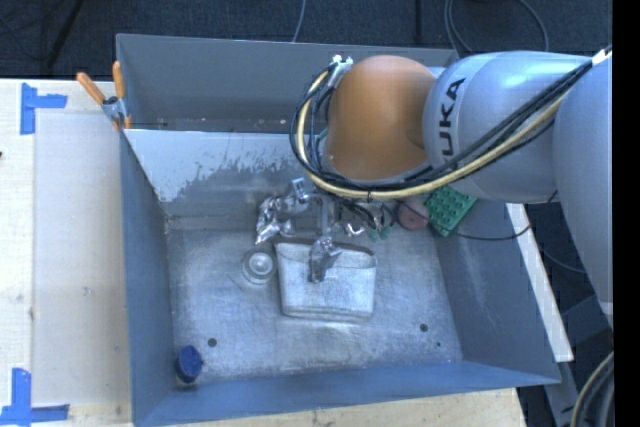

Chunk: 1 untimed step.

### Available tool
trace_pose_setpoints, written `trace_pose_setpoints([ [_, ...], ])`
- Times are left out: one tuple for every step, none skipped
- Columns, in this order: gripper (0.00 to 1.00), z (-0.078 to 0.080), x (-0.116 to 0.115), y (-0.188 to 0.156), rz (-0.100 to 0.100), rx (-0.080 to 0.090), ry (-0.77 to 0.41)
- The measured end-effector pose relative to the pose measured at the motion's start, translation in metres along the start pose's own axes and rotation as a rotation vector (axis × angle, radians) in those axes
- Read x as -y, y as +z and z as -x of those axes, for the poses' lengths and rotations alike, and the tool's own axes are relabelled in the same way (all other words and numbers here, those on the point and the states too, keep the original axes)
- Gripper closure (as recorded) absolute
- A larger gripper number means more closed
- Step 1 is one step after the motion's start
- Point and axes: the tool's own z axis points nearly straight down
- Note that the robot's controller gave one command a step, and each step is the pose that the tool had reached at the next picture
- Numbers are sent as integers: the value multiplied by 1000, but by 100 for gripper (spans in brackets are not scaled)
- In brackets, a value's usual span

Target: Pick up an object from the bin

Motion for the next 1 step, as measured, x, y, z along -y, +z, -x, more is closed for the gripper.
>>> trace_pose_setpoints([
  [0, 4, -19, 29, 0, 1, 221],
])
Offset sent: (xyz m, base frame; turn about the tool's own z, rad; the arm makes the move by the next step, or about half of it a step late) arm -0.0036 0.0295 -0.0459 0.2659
